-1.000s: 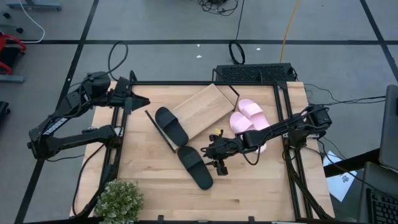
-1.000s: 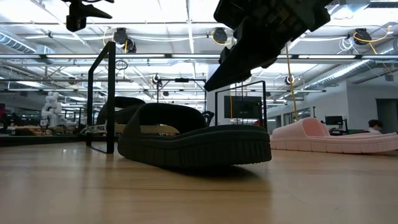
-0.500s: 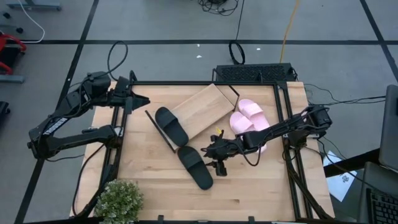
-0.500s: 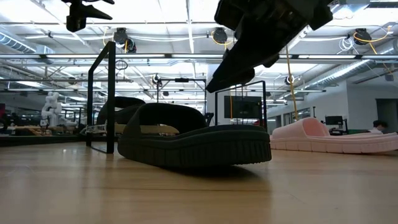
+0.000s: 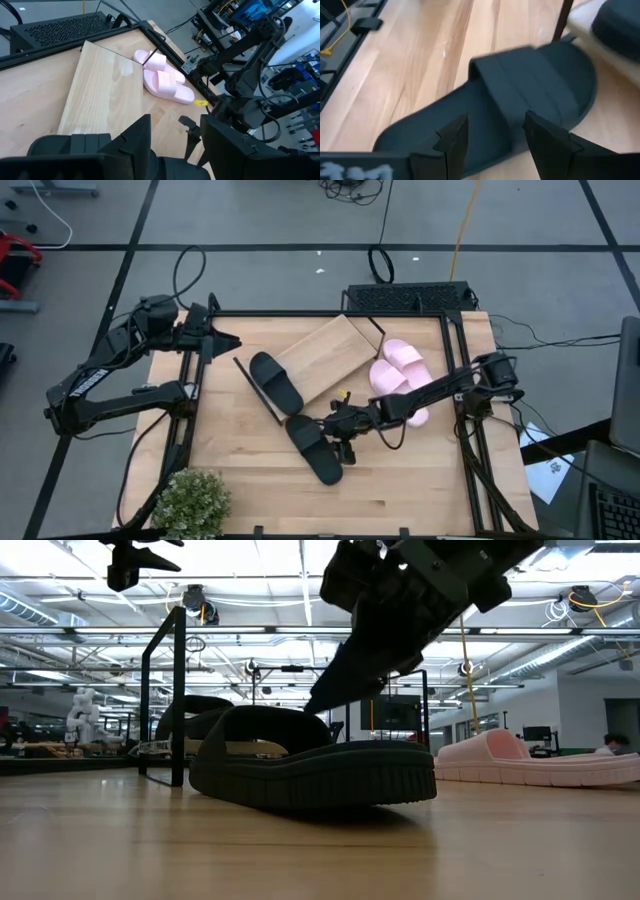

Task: Pick and place slides into the shelf
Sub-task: Put the black slide on the shelf

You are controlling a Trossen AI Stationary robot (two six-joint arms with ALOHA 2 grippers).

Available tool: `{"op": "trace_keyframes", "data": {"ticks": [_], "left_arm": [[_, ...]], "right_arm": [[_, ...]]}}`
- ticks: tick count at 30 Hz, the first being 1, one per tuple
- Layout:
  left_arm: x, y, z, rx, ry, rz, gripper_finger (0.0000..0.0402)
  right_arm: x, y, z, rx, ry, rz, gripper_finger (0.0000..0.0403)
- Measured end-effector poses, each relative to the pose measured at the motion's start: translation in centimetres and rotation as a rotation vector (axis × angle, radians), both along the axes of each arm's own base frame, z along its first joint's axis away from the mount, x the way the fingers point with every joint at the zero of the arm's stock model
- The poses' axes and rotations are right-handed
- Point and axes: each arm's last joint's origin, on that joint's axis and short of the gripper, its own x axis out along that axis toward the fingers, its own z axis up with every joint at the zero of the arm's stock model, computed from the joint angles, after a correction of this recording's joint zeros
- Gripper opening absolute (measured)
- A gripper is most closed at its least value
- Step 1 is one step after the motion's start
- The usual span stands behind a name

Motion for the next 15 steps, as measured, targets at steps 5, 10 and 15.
{"op": "trace_keyframes", "data": {"ticks": [5, 10, 15], "left_arm": [[0.00, -0.01, 0.00, 0.004, 0.000, -0.005, 0.0165], [0.00, -0.01, 0.00, 0.005, 0.000, -0.006, 0.0165], [0.03, 0.01, 0.09, 0.011, -0.008, -0.006, 0.0165]], "right_arm": [[0.01, -0.11, 0.07, -0.021, 0.002, -0.016, 0.0183], [-0.15, -0.16, -0.14, -0.028, 0.028, -0.018, 0.0183], [0.00, -0.27, -0.65, -0.035, 0.036, -0.024, 0.0183]]}}
